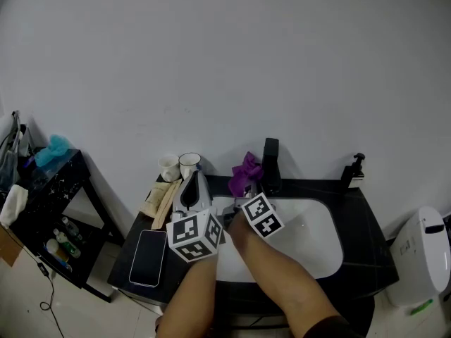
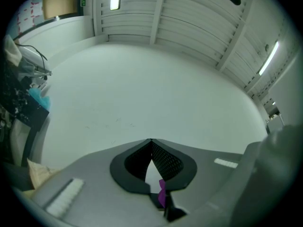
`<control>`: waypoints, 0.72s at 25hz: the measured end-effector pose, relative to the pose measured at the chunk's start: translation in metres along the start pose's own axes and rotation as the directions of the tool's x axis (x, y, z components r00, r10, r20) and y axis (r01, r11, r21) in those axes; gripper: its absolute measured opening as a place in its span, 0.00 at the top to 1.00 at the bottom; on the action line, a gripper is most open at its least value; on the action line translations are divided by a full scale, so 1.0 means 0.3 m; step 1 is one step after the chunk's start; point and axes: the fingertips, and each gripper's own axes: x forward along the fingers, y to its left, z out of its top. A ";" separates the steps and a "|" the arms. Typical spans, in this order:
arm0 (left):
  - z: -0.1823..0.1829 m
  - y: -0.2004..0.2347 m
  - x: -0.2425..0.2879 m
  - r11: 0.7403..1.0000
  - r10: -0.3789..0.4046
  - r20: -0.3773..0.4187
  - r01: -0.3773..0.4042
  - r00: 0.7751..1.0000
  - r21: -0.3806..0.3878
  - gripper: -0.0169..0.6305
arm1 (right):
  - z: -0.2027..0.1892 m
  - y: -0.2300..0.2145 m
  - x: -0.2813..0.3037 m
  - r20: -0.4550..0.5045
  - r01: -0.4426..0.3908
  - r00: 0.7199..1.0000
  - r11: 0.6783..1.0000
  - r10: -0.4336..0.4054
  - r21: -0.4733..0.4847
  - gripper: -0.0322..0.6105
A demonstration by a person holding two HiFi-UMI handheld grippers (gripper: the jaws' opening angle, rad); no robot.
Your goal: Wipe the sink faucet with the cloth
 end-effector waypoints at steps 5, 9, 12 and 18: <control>-0.023 0.009 0.000 1.000 0.003 -0.023 -0.004 1.000 -0.014 0.95 | -0.019 -0.045 -0.038 -0.033 0.030 0.999 0.999 -0.028 0.044 0.88; -0.045 0.003 0.013 1.000 0.007 -0.039 -0.007 0.999 0.014 0.95 | -0.012 0.005 -0.050 -0.088 -0.024 0.996 1.000 0.025 0.006 0.88; -0.055 0.021 0.009 1.000 0.027 -0.054 -0.026 0.998 0.013 0.95 | -0.037 0.063 -0.084 -0.204 -0.080 0.976 0.996 0.069 -0.042 0.88; -0.096 0.024 0.010 0.998 0.036 -0.096 -0.032 0.995 0.045 0.95 | 0.011 0.188 -0.200 -0.386 -0.300 0.900 0.929 0.201 -0.215 0.88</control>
